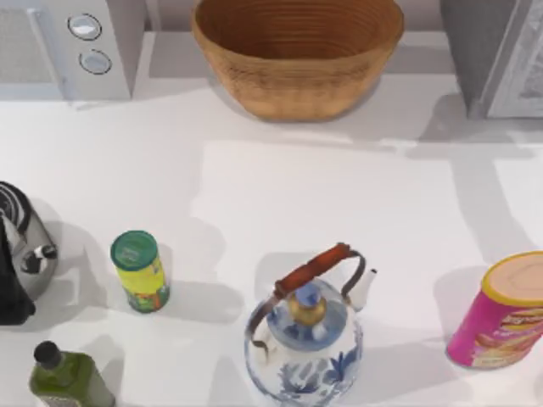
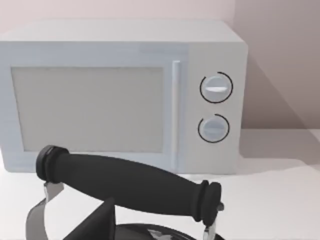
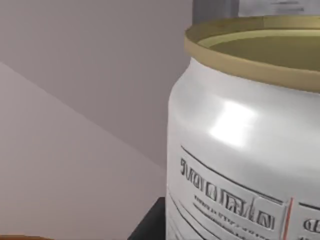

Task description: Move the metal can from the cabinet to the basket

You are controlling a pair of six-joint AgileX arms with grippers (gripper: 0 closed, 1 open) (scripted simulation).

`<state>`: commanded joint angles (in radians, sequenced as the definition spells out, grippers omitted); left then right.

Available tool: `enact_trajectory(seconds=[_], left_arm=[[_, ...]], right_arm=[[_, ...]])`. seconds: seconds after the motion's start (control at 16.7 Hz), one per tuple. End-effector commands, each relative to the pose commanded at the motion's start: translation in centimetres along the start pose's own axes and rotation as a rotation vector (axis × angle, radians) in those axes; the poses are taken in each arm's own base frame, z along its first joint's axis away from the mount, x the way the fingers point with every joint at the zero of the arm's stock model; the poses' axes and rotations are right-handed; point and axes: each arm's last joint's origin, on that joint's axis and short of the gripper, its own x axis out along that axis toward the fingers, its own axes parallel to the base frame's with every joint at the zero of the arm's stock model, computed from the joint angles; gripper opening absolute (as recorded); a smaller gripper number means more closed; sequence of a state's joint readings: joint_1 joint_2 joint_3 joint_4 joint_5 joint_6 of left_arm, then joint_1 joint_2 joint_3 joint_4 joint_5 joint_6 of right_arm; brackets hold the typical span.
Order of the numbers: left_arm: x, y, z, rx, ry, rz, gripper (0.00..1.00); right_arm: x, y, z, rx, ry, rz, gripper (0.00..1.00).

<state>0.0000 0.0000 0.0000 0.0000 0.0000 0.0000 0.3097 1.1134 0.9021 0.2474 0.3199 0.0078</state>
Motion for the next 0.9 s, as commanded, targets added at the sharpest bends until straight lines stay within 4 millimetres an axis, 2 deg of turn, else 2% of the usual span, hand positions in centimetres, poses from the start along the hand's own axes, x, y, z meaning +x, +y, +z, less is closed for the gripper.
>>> enact_trajectory(seconds=[0.18,0.3,0.42,0.54,0.66,0.78,0.9], left_arm=[[0.0,0.0,0.0,0.000,0.000,0.000,1.00],[0.0,0.0,0.0,0.000,0.000,0.000,1.00],[0.0,0.0,0.0,0.000,0.000,0.000,1.00],[0.0,0.0,0.0,0.000,0.000,0.000,1.00],[0.0,0.0,0.0,0.000,0.000,0.000,1.00],[0.0,0.0,0.0,0.000,0.000,0.000,1.00],[0.0,0.0,0.0,0.000,0.000,0.000,1.00]], right_arm=[[7.2,5.3,0.0,-0.002,0.014,-0.001,0.00],[11.5,9.3,-1.6,-0.005,0.025,-0.001,0.00],[14.8,13.2,-4.2,-0.007,0.034,-0.001,0.00],[17.1,16.8,-7.0,-0.009,0.041,0.000,0.00],[18.5,19.6,-9.6,-0.009,0.043,0.002,0.00],[19.2,21.5,-11.4,-0.007,0.042,0.003,0.00],[19.5,22.4,-12.3,-0.005,0.041,0.003,0.00]])
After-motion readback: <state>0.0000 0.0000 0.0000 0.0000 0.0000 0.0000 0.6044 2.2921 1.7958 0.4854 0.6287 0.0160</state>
